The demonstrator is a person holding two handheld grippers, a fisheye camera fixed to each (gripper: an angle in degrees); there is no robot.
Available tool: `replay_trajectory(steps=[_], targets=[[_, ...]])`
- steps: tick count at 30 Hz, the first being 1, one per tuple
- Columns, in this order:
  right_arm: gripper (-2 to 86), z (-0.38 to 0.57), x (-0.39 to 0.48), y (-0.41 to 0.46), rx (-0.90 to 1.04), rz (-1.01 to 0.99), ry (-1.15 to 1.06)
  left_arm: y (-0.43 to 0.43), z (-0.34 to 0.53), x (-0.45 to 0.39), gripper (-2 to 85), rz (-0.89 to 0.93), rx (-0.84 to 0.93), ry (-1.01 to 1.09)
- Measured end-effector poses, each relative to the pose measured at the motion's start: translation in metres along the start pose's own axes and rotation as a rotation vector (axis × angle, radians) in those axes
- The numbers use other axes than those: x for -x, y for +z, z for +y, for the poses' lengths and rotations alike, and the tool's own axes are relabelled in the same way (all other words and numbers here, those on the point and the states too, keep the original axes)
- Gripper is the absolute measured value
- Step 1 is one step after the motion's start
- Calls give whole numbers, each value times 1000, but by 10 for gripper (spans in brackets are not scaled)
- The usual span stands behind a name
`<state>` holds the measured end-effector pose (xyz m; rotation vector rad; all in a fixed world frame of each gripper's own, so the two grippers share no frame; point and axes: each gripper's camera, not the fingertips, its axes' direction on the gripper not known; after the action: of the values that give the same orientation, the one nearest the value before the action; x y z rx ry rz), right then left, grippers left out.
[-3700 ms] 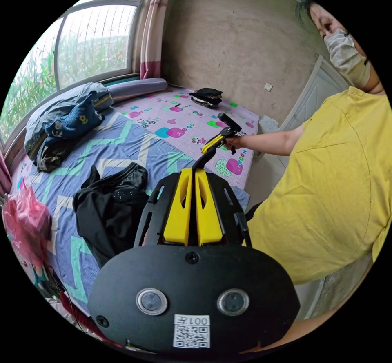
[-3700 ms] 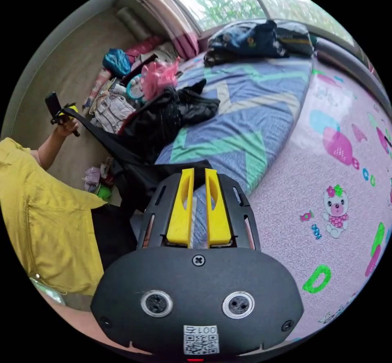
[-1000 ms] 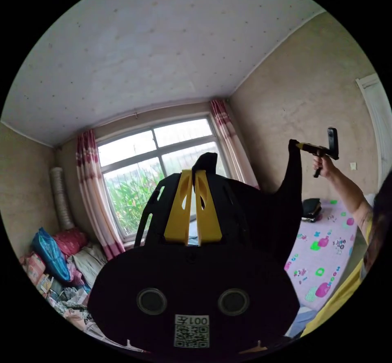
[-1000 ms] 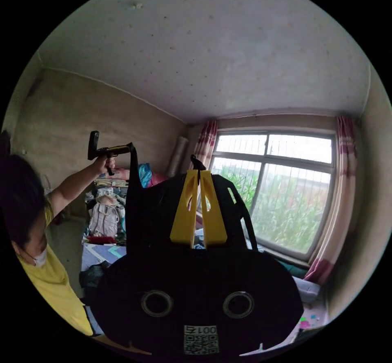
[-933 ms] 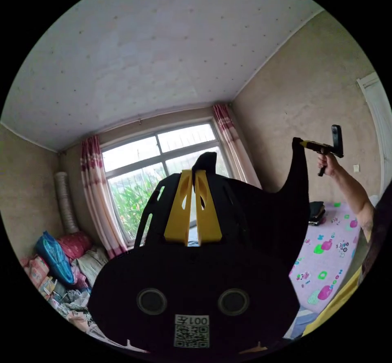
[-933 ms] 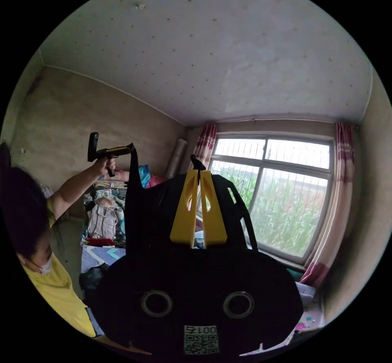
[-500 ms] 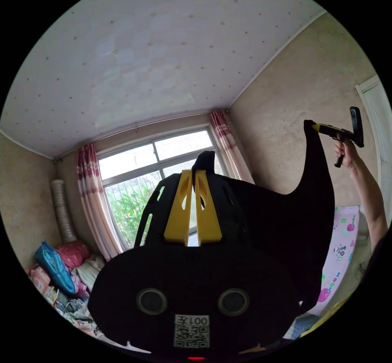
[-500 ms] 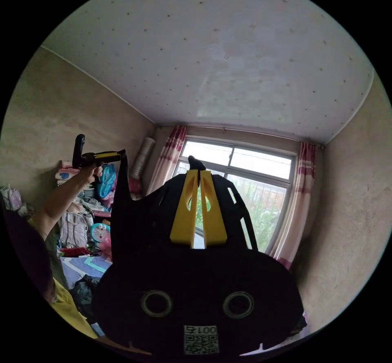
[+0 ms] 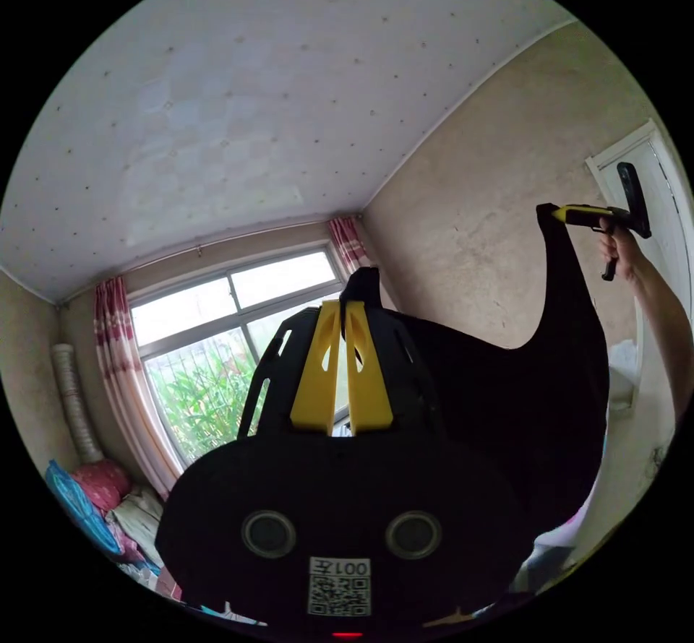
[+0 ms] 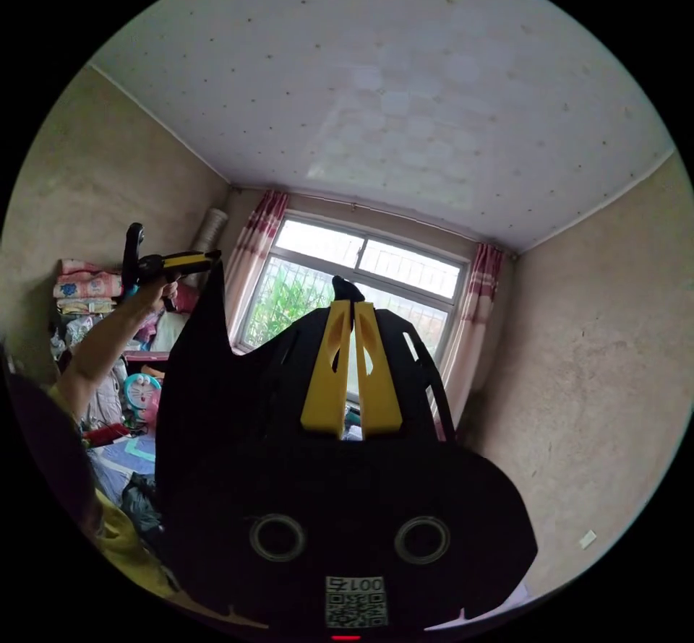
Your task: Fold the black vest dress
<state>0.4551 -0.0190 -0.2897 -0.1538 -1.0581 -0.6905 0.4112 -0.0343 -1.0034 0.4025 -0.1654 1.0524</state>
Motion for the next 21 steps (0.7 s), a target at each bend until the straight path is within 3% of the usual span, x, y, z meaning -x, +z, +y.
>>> replay_trajectory(steps=[13, 21], targets=[[-3, 0, 42, -57, -17, -180, -62, -86, -22, -68, -13, -294, -46, -56], [-2, 7, 20, -50, -6, -278, -88, -81, -11, -113, -13, -419, 51, -120]])
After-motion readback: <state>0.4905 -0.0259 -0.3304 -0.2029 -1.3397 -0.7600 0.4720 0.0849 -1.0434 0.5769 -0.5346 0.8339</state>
